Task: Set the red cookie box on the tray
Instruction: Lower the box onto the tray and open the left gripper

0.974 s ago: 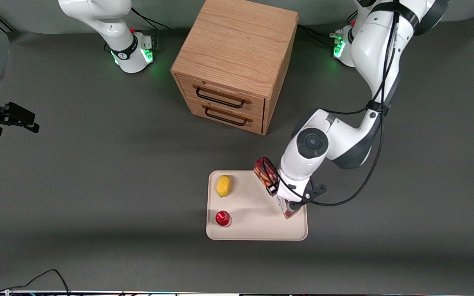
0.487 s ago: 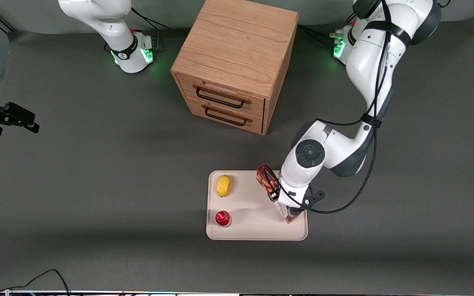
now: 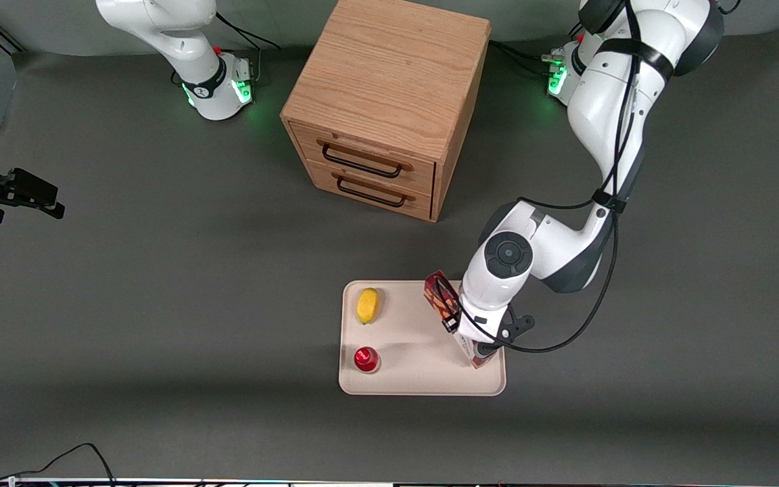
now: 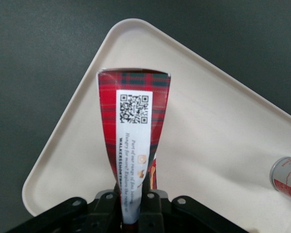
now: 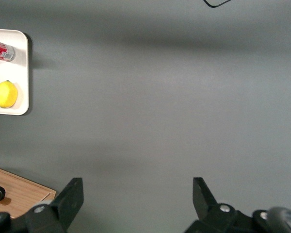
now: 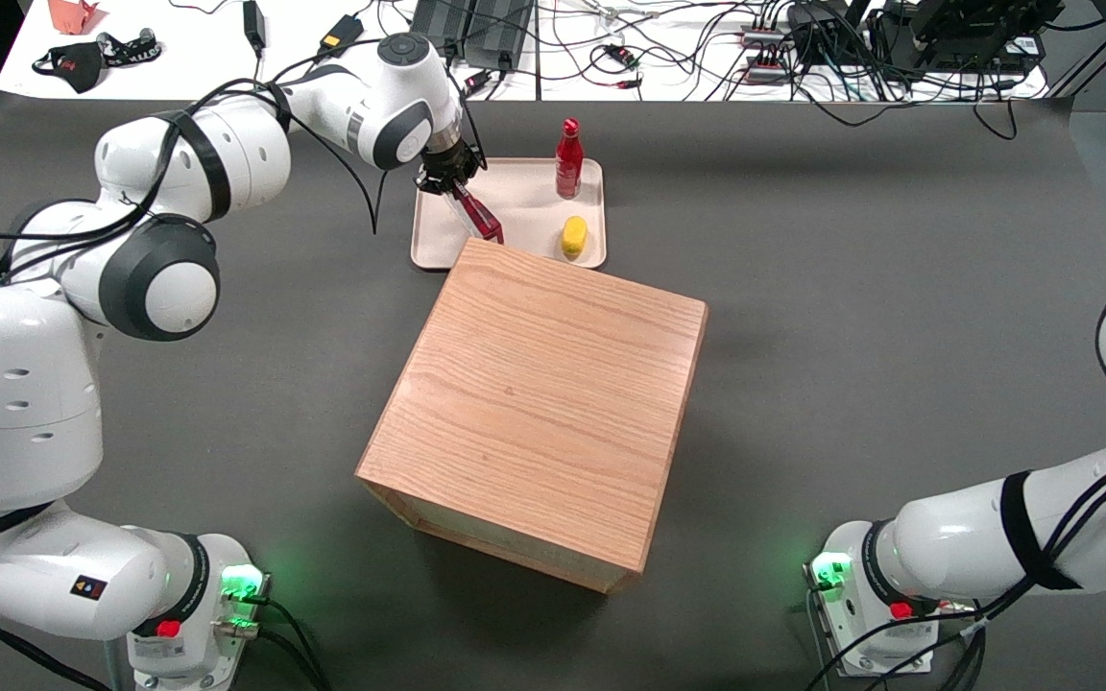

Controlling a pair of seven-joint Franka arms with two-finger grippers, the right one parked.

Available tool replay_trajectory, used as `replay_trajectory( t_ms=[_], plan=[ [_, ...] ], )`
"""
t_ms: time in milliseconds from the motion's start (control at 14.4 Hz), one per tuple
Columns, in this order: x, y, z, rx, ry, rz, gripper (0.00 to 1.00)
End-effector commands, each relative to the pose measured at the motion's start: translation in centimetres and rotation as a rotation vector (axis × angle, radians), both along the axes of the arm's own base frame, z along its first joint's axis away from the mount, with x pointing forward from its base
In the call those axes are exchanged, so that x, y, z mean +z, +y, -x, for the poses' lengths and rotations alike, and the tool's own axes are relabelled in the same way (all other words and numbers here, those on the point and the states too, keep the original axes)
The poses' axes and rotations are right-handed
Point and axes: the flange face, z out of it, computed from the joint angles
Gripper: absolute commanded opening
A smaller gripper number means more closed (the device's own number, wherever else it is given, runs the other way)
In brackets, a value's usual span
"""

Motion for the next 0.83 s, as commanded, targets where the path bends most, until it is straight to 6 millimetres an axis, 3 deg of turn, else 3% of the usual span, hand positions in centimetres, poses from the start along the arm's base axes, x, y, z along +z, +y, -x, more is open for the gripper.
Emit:
replay_trajectory(
  t_ms=[0, 209, 278, 557, 626, 765],
  plan=[
    [0.1, -0.5, -0.2, 0.013, -0.027, -0.008, 0.07],
    [0.2, -0.5, -0.3, 0.014, -0.027, -0.007, 0.43],
    [0.3, -0.4, -0.3, 0.014, -0.030, -0.007, 0.48],
    [0.6, -0.2, -0.5, 0.013, -0.033, -0.007, 0.50],
    [1.1, -0.2, -0.5, 0.011, -0.028, -0.015, 0.55],
    [2.8, 0.5, -0.7, 0.004, -0.039, -0.046, 0.79]
  ],
)
